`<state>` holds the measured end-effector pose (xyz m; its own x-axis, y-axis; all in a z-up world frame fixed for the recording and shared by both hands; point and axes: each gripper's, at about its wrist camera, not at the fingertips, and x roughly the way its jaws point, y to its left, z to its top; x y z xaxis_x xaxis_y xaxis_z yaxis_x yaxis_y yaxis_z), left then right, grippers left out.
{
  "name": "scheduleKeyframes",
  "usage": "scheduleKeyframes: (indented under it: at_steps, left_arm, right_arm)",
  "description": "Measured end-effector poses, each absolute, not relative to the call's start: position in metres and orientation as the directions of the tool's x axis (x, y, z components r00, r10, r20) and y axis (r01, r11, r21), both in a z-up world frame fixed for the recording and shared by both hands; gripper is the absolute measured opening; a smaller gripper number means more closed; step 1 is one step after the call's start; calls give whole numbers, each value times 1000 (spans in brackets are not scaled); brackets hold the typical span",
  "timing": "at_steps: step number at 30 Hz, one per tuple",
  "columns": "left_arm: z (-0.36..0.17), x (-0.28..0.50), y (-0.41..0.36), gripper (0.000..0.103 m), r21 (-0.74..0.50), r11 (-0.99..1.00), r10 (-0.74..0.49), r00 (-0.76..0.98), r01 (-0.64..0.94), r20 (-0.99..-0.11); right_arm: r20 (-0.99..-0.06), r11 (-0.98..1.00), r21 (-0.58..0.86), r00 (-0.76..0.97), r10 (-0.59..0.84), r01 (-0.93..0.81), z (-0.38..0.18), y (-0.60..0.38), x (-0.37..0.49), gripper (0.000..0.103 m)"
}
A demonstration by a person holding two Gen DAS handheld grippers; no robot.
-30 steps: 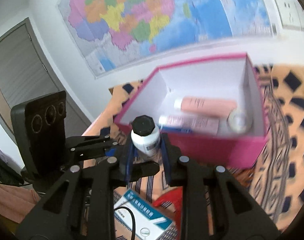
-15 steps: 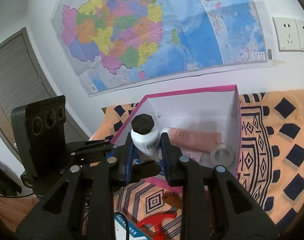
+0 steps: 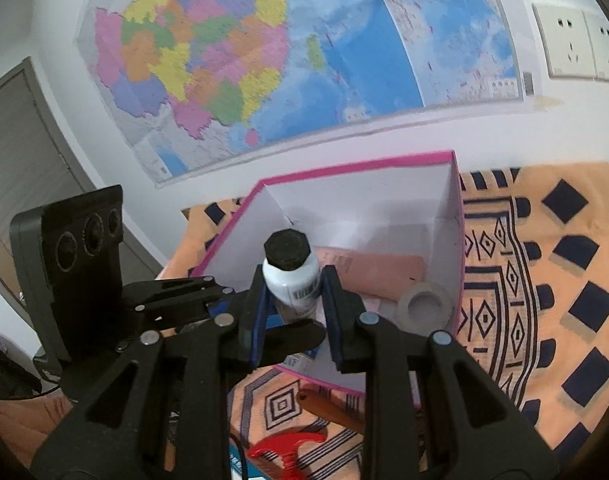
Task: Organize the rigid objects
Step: 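Lower the white bottle into the magenta box and open the right tool, then reach the right tool to the red T-handle object and grasp its stem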
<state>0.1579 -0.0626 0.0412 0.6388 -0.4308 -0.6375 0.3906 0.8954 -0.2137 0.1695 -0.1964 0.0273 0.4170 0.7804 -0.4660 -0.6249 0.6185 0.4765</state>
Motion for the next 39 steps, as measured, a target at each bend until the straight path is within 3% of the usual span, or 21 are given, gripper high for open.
scheduleKeyframes:
  at_steps: [6, 10, 28, 33, 39]
  left_arm:
    - [26, 179, -64, 31, -209, 918, -384, 629, 336, -676]
    - [20, 186, -60, 31, -219, 928, -365, 623, 301, -692]
    - [45, 94, -32, 41, -193, 898, -431, 700, 396, -569]
    - [33, 72, -32, 42, -173, 894, -431, 685, 414, -587]
    - [-5, 60, -34, 42, -215, 887, -442, 612, 409, -656]
  right_arm:
    - [-543, 678, 459, 423, 725, -574, 7, -188, 189, 29]
    - [-577, 740, 437, 473, 667, -511, -2, -193, 200, 37]
    - [-420, 610, 476, 445, 791, -634, 25, -233, 120, 38]
    - [-431, 591, 463, 415, 801, -661, 17, -238, 89, 38]
    - [-521, 599, 460, 347, 780, -655, -17, -233, 74, 38]
